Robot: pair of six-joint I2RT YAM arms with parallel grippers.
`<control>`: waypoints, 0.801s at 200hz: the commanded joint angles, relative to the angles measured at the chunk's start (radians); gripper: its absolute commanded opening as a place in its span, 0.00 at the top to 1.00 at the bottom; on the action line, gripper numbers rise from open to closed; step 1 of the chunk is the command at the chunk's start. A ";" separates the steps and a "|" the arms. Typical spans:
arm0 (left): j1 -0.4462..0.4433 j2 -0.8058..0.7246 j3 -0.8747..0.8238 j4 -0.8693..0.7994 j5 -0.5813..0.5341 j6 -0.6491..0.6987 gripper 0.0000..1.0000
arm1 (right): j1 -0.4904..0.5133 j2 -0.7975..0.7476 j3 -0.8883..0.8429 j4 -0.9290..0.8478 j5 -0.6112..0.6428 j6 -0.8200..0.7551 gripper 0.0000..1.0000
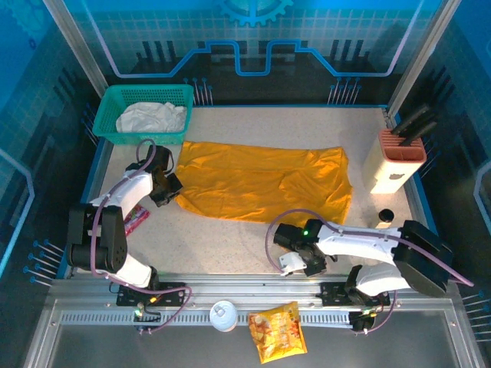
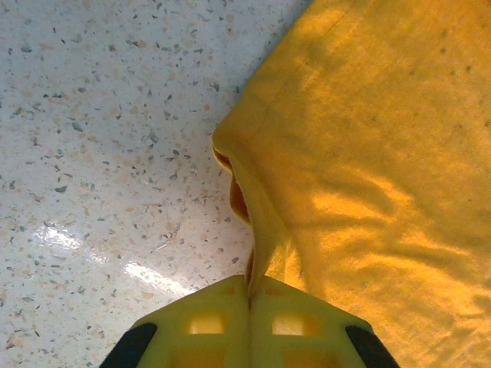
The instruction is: Fold and stack the t-shirts
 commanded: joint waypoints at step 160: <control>0.005 -0.107 -0.031 -0.083 0.000 0.033 1.00 | -0.147 -0.367 0.091 0.080 0.284 0.035 1.00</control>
